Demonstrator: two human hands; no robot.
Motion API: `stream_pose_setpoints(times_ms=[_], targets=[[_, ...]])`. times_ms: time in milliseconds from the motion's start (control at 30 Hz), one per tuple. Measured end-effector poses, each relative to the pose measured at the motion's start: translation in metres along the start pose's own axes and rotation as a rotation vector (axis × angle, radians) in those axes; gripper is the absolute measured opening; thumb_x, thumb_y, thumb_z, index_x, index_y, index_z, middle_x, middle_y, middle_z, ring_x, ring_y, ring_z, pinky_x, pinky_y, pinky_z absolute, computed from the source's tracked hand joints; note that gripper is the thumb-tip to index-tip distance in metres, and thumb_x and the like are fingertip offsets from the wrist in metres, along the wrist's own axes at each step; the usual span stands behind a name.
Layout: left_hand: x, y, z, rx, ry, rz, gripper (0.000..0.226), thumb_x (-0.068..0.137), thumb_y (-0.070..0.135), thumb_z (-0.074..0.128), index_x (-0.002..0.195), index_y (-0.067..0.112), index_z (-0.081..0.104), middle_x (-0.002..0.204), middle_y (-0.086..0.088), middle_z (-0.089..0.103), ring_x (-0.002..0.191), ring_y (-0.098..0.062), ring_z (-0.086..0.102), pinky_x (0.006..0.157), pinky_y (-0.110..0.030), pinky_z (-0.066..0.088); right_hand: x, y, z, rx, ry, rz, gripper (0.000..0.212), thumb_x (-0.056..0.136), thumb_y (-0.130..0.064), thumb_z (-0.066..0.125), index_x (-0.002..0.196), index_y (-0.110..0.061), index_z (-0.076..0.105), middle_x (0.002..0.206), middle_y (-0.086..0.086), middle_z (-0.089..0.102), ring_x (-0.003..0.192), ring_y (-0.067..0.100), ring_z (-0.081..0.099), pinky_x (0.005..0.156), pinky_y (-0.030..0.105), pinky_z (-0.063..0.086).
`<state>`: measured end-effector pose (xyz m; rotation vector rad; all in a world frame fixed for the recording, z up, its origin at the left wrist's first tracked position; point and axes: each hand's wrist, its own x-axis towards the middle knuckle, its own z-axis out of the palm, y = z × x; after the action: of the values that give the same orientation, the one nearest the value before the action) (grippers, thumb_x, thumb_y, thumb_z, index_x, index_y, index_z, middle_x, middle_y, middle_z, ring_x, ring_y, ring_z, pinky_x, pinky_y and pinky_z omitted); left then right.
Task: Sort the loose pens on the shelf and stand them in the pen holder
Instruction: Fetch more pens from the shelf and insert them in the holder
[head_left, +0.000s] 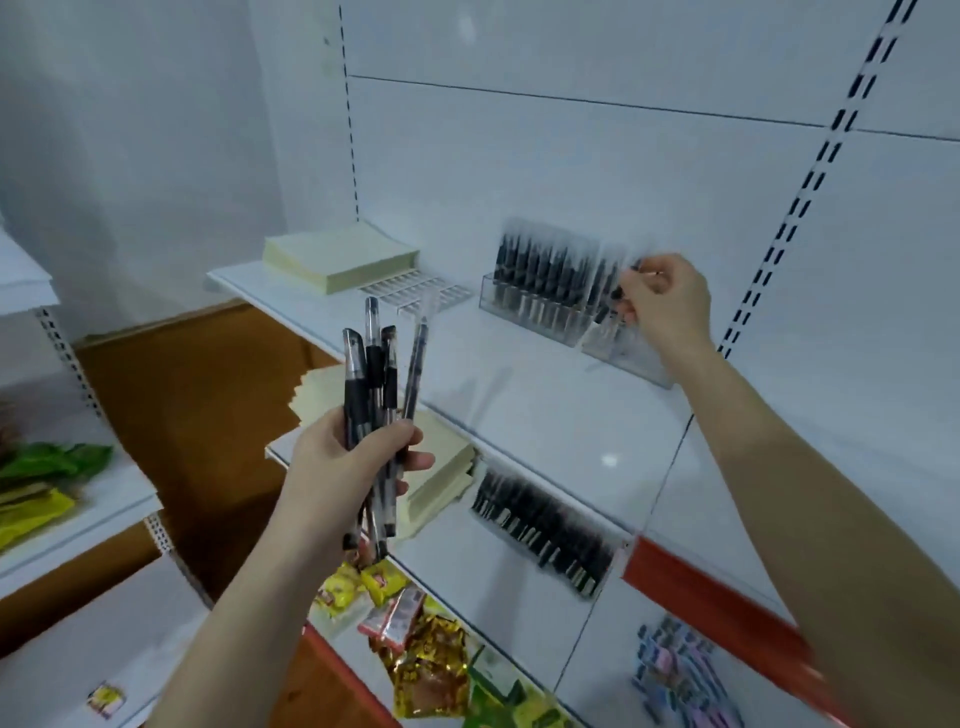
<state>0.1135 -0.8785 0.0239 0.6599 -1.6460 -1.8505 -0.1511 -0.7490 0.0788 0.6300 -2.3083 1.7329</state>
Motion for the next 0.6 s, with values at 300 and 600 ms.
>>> stream_pose_setpoints(times_ms=[300, 600], targets=[[0.106, 0.006, 0.002, -0.036, -0.276, -0.082, 0.007, 0.086, 0.008, 0.059, 0.092, 0.005, 0.059, 0.081, -0.008, 0.069, 0.067, -0.015, 0.071, 0.048, -0.021, 0.051, 0.027, 0.004, -0.003, -0.023, 0.321, 0.053, 0.006, 0.092, -0.013, 0.053, 0.097, -0.012, 0.05, 0.1, 0.017, 0.064, 0.071, 0.016, 0.065, 0.061, 0.015, 0.053], [0.162, -0.003, 0.037, -0.056, -0.349, -0.119, 0.002, 0.085, 0.008, 0.06, 0.086, 0.009, 0.059, 0.079, -0.006, 0.07, 0.066, -0.017, 0.072, 0.052, -0.025, 0.048, 0.076, 0.015, 0.033, -0.172, 0.236, -0.007, 0.015, 0.091, -0.013, 0.053, 0.104, -0.007, 0.054, 0.096, 0.018, 0.064, 0.086, 0.031, 0.067, 0.081, 0.04, 0.055]])
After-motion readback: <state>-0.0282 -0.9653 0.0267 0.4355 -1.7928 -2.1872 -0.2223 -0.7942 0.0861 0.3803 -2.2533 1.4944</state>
